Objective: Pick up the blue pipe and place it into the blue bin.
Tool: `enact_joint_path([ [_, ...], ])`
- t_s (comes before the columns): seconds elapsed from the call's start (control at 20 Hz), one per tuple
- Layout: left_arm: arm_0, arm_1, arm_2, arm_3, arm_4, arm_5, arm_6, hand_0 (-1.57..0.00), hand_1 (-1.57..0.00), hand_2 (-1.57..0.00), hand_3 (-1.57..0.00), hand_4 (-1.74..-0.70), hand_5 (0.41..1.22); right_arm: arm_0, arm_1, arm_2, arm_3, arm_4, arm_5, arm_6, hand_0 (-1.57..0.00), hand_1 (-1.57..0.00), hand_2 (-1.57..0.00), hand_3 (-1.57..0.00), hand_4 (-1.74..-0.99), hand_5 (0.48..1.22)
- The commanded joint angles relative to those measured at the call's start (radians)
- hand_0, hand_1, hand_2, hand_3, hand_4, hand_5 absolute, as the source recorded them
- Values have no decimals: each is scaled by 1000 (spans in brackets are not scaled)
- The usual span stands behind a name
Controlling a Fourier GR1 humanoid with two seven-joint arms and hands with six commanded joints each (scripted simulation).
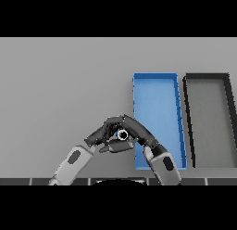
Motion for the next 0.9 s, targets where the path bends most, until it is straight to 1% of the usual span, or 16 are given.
enact_joint_path([
  [0.0, 6, -18, 10, 8, 15, 5, -19, -1063, -1017, -969, -939, -1607, 1221, -6, 12, -5, 6, -27, 3, 19, -1134, -1124, -1145, -957, -1562, 666],
  [0.05, 16, -26, 15, 11, 28, 0, -33, -1164, -1128, -1051, -1065, -1634, 1221, 7, 14, -11, 7, -53, 8, 11, -1221, -1214, -1230, -1080, -1526, 728],
  [0.1, 29, -41, 22, 13, 46, 1, -44, -1246, -1217, -1115, -1166, -1655, 1221, 5, 26, -18, 22, -63, 5, -9, -1291, -1285, -1298, -1178, -1495, 826],
  [0.2, 39, -70, 33, 13, 63, -3, -41, -1363, -1344, -1254, -1312, -1686, 1221, 28, 24, -10, 29, -43, 0, -113, -1392, -1388, -1396, -1320, -1452, 968],
  [0.25, 44, -75, 35, 9, 62, -6, -44, -1404, -1390, -1310, -1364, -1697, 1221, 24, 3, -4, 22, -12, 2, -144, -1428, -1425, -1431, -1370, -1441, 1019],
  [0.3, 35, -74, 43, 8, 67, -14, -30, -1438, -1426, -1348, -1405, -1706, 1221, 15, -10, 0, 19, 6, -2, -154, -1456, -1454, -1459, -1410, -1447, 1059],
  [0.35, 34, -80, 43, 6, 73, -19, -29, -1464, -1455, -1372, -1438, -1713, 1221, 9, -10, 14, 13, 8, -9, -136, -1479, -1477, -1482, -1442, -1457, 1092],
  [0.45, 34, -72, 59, 3, 78, -29, -29, -1503, -1497, -1401, -1486, -1723, 1221, 7, -16, 18, 13, -1, -19, -127, -1512, -1511, -1514, -1489, -1470, 1138],
  [0.5, 47, -72, 58, -10, 81, -28, -27, -1516, -1512, -1388, -1503, -1727, 1221, 8, -14, 17, 10, -9, -26, -127, -1524, -1523, -1525, -1505, -1475, 1155],
  [0.55, 53, -62, 55, -19, 67, -27, -51, -1435, -1354, -1221, -1333, -1648, 1221, 12, -3, 25, 11, -12, -41, -142, -1533, -1533, -1534, -1518, -1480, 1168],
  [0.6, 34, -46, 52, -1, 33, -27, -90, -1157, -1083, -977, -1066, -1535, 1221, 17, 2, 21, 11, -24, -50, -132, -1541, -1540, -1542, -1529, -1483, 1179],
  [0.65, 22, -30, 48, 4, 3, -43, -104, -925, -866, -781, -853, -1415, 1221, 14, 2, 19, 9, -26, -53, -117, -1547, -1546, -1548, -1537, -1487, 1187],
  [0.7, 13, -16, 39, 7, -26, -71, -95, -740, -693, -625, -682, -1307, 1221, 13, 2, 22, 20, -19, -54, -117, -1552, -1551, -1552, -1544, -1488, 1194],
  [0.75, 9, -1, 46, 1, -37, -93, -106, -592, -554, -500, -546, -1216, 1221, 7, 0, 20, 11, -21, -57, -109, -1556, -1555, -1556, -1549, -1490, 1199],
  [0.8, 11, -3, 41, 9, -61, -96, -118, -473, -443, -399, -436, -1143, 1187, 5, -4, 20, 11, -22, -53, -92, -1559, -1558, -1559, -1554, -1491, 1204],
  [0.85, 8, -3, 45, 12, -69, -102, -118, -378, -354, -319, -349, -1088, 1113, 1, 4, 29, 17, -15, -54, -87, -1561, -1561, -1561, -1557, -1492, 1207],
])
